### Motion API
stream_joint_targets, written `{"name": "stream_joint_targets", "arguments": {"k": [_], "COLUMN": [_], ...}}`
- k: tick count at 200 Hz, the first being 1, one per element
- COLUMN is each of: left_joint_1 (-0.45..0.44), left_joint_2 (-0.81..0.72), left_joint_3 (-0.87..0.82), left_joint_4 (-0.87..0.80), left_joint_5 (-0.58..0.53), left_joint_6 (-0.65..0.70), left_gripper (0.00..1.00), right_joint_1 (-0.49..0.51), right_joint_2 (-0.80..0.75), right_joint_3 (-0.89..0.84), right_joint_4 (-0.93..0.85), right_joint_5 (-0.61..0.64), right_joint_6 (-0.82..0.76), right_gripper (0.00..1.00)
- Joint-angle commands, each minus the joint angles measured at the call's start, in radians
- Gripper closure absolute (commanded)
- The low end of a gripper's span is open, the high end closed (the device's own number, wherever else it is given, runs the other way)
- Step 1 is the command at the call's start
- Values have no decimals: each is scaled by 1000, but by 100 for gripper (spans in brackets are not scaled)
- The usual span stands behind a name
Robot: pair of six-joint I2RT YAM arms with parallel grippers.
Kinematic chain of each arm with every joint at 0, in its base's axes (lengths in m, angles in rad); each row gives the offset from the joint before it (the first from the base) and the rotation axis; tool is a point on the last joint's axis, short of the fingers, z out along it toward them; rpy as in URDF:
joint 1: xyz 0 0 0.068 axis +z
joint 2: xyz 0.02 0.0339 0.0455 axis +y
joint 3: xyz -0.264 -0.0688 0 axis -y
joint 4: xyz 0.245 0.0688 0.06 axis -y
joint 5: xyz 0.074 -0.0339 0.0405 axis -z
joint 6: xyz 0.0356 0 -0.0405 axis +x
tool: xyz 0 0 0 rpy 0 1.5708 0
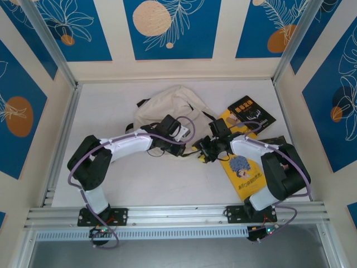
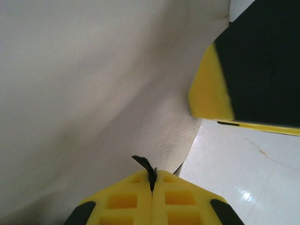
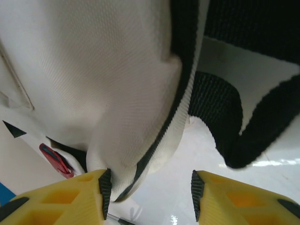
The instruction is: Pack books, pencil case, and school supplies into a backpack
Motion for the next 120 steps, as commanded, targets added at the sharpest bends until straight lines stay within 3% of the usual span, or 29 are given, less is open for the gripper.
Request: {"name": "stream_joint_targets", "arguments": {"k": [1, 41, 120], "left_joint_1": [-7, 16, 76], "left_joint_2": [3, 48, 154], "left_joint_3": [50, 105, 205], "left_joint_4": [-54, -97, -186], "left_joint_5": [-33, -27, -60], "left_joint_6": [87, 160, 192], "left_gripper": [100, 100, 100], "right_joint_1": [5, 4, 5], "right_joint_2": [34, 71, 85], "right_joint_3": [36, 40, 15], "right_joint_4": [-1, -50, -98], "right_joint_5": [-11, 23, 68], "right_joint_6": [7, -9, -45], "right_gripper": [56, 72, 80]}}
